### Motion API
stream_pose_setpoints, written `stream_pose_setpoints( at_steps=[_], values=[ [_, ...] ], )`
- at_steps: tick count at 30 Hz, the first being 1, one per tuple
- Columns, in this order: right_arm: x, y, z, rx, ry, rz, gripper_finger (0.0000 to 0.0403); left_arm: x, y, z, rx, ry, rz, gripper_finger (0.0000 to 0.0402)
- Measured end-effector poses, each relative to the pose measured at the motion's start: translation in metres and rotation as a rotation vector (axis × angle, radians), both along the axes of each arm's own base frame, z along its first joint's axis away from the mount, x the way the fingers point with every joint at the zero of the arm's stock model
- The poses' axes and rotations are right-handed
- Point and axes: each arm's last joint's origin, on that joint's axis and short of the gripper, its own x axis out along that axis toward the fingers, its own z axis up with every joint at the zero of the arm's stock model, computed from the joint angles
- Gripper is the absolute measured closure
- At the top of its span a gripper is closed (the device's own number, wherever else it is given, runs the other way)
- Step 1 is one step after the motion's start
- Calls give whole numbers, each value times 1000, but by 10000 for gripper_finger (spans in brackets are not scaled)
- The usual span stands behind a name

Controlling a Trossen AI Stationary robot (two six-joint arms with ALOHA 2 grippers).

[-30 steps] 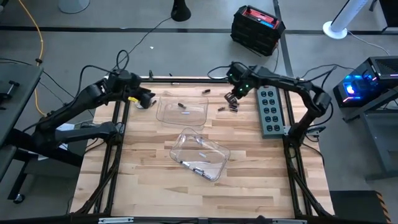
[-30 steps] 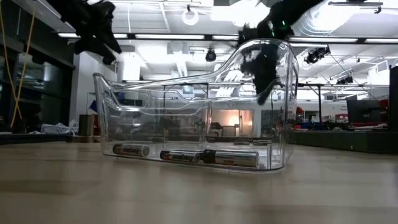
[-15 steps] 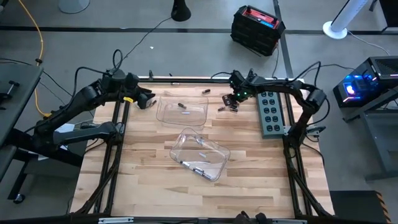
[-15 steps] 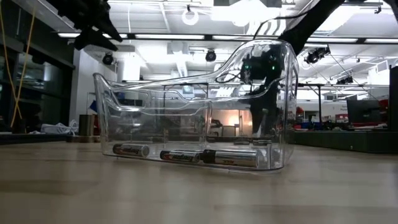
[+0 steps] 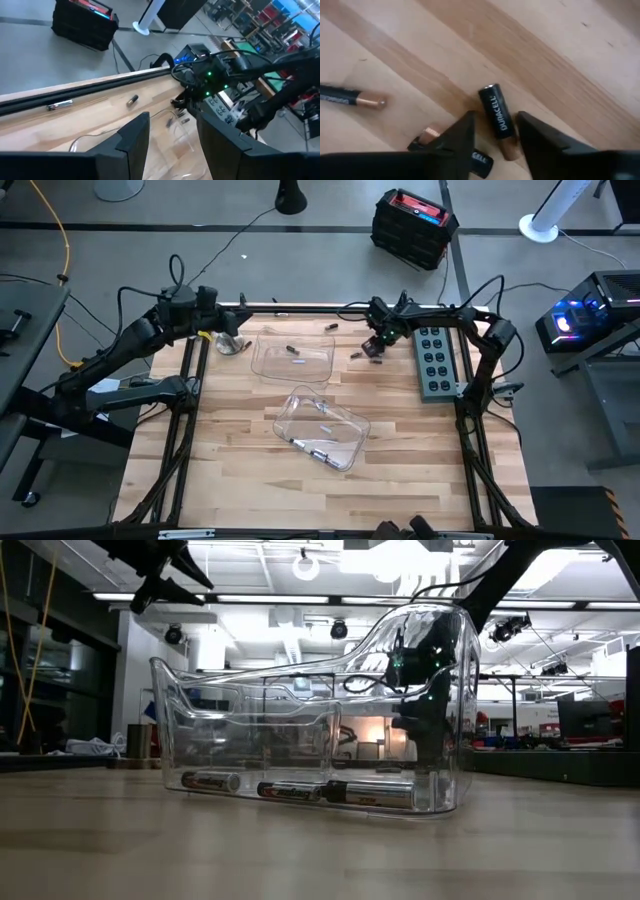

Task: Sort batteries
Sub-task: Put the black battery into the top transparent bin

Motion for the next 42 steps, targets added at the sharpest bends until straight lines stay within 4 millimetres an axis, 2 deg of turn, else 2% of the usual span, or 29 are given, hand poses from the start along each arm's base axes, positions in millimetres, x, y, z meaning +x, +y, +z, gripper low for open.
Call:
stream_pose_setpoints(
  at_steps=[4,6,9,11,14,19,21,24,28,32,35,38,42],
  values=[
    [-1,2,-6,27,-5,13,356,1,1,4,38,-25,8,243],
    [0,4,-3,19,-9,36,380,2,2,7,74,-44,6,243],
    [0,9,11,-4,-16,36,379,2,2,12,125,-72,-11,243],
    [0,13,35,-35,-57,33,380,1,1,13,144,-72,-19,243],
    [13,20,82,-131,-305,60,380,1,1,12,153,-45,-29,243],
    [53,52,111,-42,-705,175,380,2,2,9,172,0,-42,243],
    [73,66,111,-16,-806,209,380,4,3,8,169,5,-42,243],
    [97,87,88,53,-828,220,378,6,5,7,163,13,-43,243],
    [113,103,77,76,-862,229,329,7,6,5,156,22,-44,243],
    [111,102,79,41,-849,240,256,7,6,5,156,23,-44,243],
    [100,97,97,28,-864,277,218,7,6,5,156,23,-44,243],
    [78,90,113,51,-813,275,205,7,6,5,155,23,-44,243],
    [39,90,126,22,-593,292,210,7,6,5,155,23,-44,243]
  ],
)
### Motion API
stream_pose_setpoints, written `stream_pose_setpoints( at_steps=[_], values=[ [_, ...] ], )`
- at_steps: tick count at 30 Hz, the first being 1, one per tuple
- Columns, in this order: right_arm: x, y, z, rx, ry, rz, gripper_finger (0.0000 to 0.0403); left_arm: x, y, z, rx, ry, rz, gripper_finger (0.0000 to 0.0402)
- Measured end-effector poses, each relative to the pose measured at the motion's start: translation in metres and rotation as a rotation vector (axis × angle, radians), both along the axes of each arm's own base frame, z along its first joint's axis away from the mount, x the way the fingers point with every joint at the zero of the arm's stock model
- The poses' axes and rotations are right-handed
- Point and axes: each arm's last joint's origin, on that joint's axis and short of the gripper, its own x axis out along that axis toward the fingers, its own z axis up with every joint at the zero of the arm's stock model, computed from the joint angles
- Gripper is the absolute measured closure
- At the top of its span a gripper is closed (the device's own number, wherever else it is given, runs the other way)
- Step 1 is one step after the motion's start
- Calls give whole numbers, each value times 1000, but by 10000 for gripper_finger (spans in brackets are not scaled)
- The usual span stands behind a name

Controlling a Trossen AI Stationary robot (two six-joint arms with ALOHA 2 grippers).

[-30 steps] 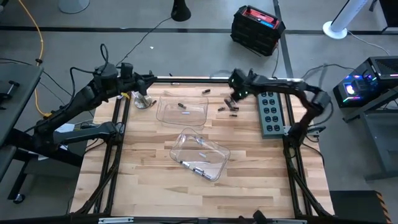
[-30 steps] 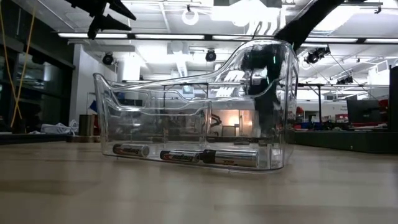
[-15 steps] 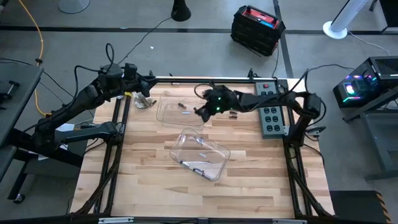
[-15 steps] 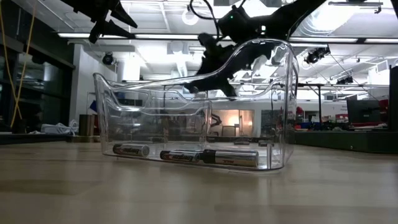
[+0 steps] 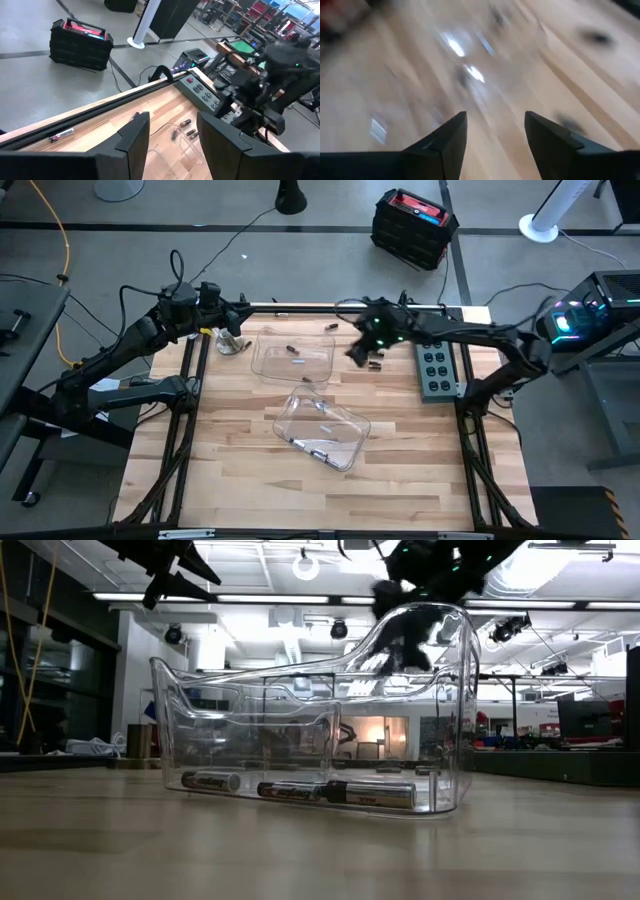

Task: Sort batteries
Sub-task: Put the black battery into the top transparent bin

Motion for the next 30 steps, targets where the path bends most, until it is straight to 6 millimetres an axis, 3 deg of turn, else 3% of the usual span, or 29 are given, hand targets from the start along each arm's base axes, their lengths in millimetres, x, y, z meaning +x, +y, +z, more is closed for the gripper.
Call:
stream_pose_setpoints(
  at_steps=[5,15,24,27,30],
  values=[
    [-31,6,-25,-44,351,34,220,0,0,0,0,0,0,243],
    [-26,-3,-97,-90,412,76,222,0,0,0,-5,-4,4,243],
    [-23,-7,-125,-147,548,109,228,0,0,0,-4,-2,3,243],
    [-22,-4,-130,-141,576,125,263,0,0,0,8,6,-1,243],
    [-21,-1,-132,-128,581,153,337,0,0,0,14,10,-2,243]
  ],
)
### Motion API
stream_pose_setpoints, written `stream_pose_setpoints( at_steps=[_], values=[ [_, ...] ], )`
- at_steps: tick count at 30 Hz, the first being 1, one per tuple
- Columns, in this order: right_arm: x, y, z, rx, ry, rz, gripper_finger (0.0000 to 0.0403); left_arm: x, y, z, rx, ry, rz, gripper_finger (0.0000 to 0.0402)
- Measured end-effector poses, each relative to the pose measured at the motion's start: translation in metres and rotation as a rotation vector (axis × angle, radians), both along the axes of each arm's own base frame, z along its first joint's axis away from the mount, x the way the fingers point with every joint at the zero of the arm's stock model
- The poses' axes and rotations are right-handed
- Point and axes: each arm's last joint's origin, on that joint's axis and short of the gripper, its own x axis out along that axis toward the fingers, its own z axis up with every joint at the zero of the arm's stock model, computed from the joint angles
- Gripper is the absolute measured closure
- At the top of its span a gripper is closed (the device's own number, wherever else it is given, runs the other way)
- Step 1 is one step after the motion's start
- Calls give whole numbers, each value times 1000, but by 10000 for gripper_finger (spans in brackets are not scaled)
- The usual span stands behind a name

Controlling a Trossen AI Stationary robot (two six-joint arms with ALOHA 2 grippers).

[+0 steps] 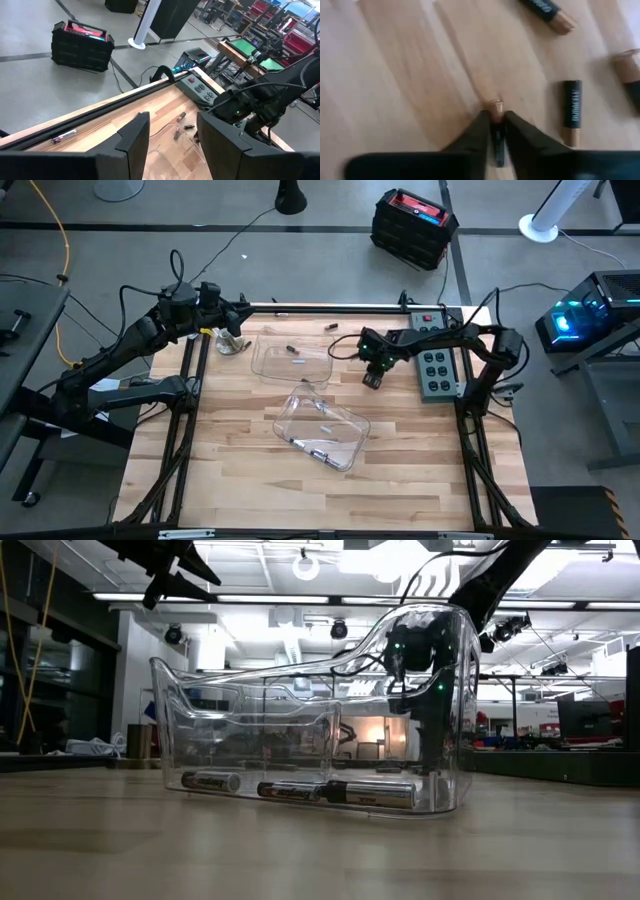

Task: Sort batteries
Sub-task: Put the black battery into the top transparent bin

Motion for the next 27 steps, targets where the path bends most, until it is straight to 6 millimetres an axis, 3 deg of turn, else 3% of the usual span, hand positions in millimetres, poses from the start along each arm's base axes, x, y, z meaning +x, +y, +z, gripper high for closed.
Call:
stream_pose_setpoints(
  at_steps=[2,6,10,16,22,27],
  values=[
    [0,1,4,26,-14,14,382,0,0,0,4,2,4,243],
    [-2,6,30,85,11,14,389,0,1,0,14,10,19,243],
    [16,-2,96,-19,-267,28,395,-1,1,0,39,27,27,243],
    [56,-11,153,-30,-711,81,394,-1,1,0,61,43,30,243],
    [91,-7,144,-2,-778,95,345,-1,1,0,63,45,30,243],
    [98,-6,148,-40,-713,50,274,-1,1,0,69,50,29,243]
  ],
)
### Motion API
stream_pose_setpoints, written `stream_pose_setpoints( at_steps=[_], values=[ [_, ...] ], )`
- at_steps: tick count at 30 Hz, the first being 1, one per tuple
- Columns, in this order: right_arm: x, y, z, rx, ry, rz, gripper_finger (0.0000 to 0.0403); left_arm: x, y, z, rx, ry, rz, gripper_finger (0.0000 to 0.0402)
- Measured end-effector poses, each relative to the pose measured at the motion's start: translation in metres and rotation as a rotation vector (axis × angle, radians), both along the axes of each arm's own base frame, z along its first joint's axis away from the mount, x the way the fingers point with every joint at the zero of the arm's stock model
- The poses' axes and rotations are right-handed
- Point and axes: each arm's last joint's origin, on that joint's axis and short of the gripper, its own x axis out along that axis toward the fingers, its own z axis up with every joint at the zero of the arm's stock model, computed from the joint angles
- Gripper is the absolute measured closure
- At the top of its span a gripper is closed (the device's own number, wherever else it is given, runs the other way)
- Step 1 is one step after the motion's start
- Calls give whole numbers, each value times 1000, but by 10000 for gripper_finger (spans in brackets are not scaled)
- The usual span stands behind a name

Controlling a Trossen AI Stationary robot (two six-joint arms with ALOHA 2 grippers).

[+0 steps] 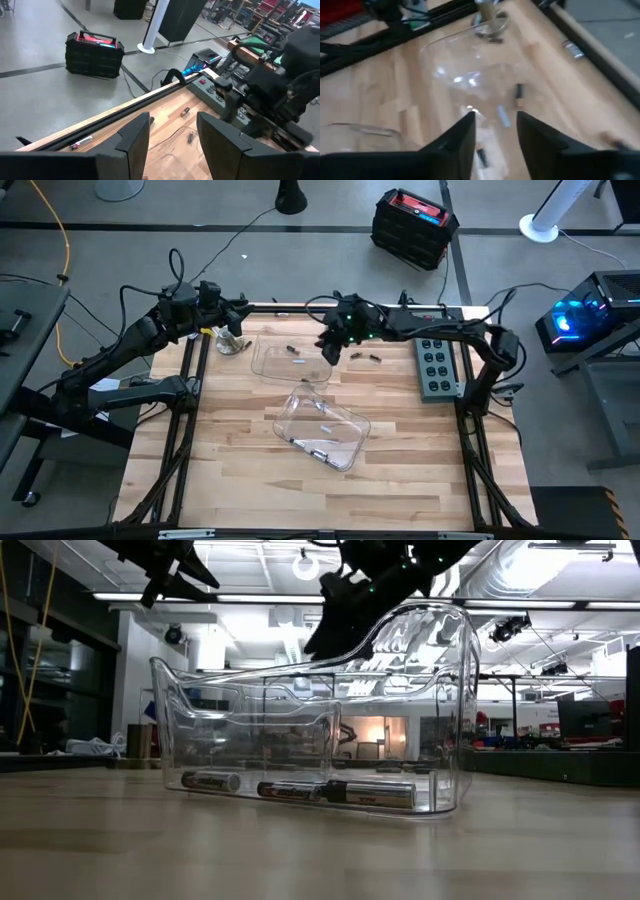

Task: Sort batteries
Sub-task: Put the black battery into the top transparent bin

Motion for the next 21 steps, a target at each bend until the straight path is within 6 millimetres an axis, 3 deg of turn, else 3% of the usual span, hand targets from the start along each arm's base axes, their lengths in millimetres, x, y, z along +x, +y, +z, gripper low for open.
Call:
stream_pose_setpoints(
  at_steps=[4,7,10,14,21],
  values=[
    [-8,-5,26,-101,88,-10,231,0,0,0,0,0,1,243],
    [-26,-12,30,-110,293,-17,220,0,0,0,-1,0,1,243],
    [-47,-21,10,-51,503,-77,219,0,0,0,0,1,0,243],
    [-74,-33,-32,99,677,-194,218,0,0,0,-1,1,0,243],
    [-102,-43,-97,171,707,-288,218,0,0,0,-2,0,1,243]
  ],
)
